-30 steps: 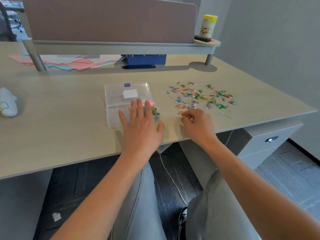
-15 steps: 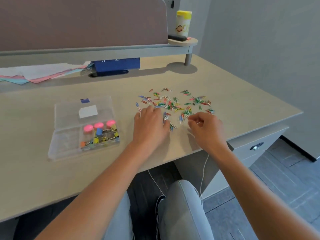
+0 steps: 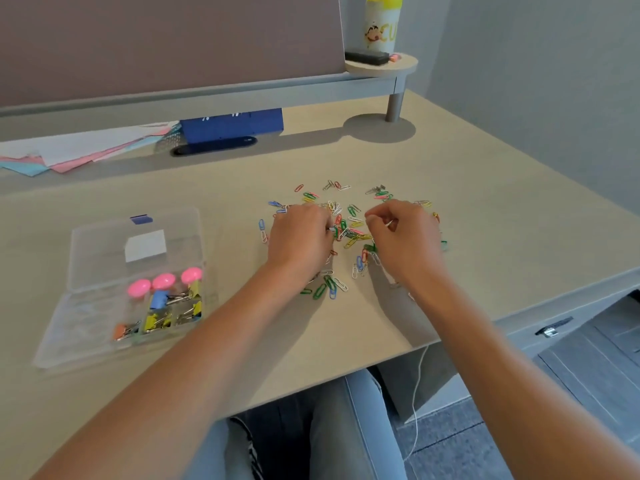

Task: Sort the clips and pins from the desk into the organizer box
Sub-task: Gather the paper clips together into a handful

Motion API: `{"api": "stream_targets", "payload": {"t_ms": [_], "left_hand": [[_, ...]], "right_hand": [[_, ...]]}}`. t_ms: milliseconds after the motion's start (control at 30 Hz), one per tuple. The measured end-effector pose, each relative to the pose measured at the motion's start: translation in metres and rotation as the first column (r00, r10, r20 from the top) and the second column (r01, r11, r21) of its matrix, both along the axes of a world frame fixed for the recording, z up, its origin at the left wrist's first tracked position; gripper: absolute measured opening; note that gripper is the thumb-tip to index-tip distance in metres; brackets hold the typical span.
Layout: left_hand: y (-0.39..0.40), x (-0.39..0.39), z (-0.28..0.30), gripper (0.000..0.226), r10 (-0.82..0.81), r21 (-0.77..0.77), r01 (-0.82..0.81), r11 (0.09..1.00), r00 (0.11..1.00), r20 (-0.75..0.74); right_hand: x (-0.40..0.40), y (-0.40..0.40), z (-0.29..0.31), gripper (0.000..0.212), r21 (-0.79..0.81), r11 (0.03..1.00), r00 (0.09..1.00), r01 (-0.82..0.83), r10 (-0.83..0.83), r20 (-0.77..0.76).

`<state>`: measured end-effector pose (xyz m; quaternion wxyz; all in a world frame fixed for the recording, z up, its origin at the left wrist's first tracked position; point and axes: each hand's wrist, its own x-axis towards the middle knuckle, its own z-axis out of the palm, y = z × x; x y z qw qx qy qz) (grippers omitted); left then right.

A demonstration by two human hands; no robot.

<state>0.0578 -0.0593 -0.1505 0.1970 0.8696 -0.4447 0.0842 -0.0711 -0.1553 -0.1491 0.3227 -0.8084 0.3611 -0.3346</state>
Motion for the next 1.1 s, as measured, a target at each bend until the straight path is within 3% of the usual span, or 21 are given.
{"api": "stream_targets", "payload": {"t_ms": [100, 233, 333, 433, 567, 767, 933, 1033, 1100], "left_hand": [[0.003, -0.002, 0.004, 0.017, 0.002, -0.053, -0.004, 0.999, 1.000, -0.028], [0.015, 0.004, 0.009, 0.012, 0.059, -0.184, -0.100, 0.978, 0.974, -0.217], [0.028, 0.009, 0.017, 0.025, 0.078, -0.260, -0.180, 0.949, 0.930, -0.359], [0.033, 0.016, 0.027, 0.035, 0.057, -0.323, -0.305, 0.896, 0.800, -0.597], [0.033, 0.031, 0.027, 0.041, -0.056, -0.357, -0.449, 0.819, 0.557, -0.829], [0.039, 0.033, 0.030, 0.043, -0.166, -0.386, -0.456, 0.802, 0.450, -0.878], [0.046, 0.032, 0.032, 0.034, -0.292, -0.414, -0.536, 0.736, 0.301, -0.908], [0.048, 0.032, 0.031, 0.029, -0.365, -0.394, -0.589, 0.706, 0.174, -0.915], [0.049, 0.033, 0.030, 0.026, -0.393, -0.358, -0.629, 0.690, 0.090, -0.915]], "right_hand": [[0.007, -0.006, 0.009, 0.017, -0.028, 0.999, 0.999, -0.024, 0.023, -0.024], [0.025, -0.018, 0.021, 0.016, -0.059, 0.992, 0.991, -0.110, 0.105, -0.082], [0.051, -0.028, 0.023, 0.019, -0.101, 0.973, 0.966, -0.208, 0.188, -0.180], [0.079, -0.034, 0.020, 0.025, -0.113, 0.939, 0.902, -0.326, 0.273, -0.334], [0.101, -0.034, 0.011, 0.026, -0.215, 0.883, 0.824, -0.418, 0.269, -0.498], [0.110, -0.035, 0.008, 0.019, -0.330, 0.835, 0.809, -0.440, 0.210, -0.548], [0.115, -0.034, 0.009, 0.017, -0.375, 0.790, 0.782, -0.484, 0.198, -0.591], [0.109, -0.033, 0.006, 0.018, -0.420, 0.771, 0.818, -0.479, 0.218, -0.532], [0.099, -0.031, 0.008, 0.019, -0.392, 0.809, 0.865, -0.437, 0.259, -0.431]]}}
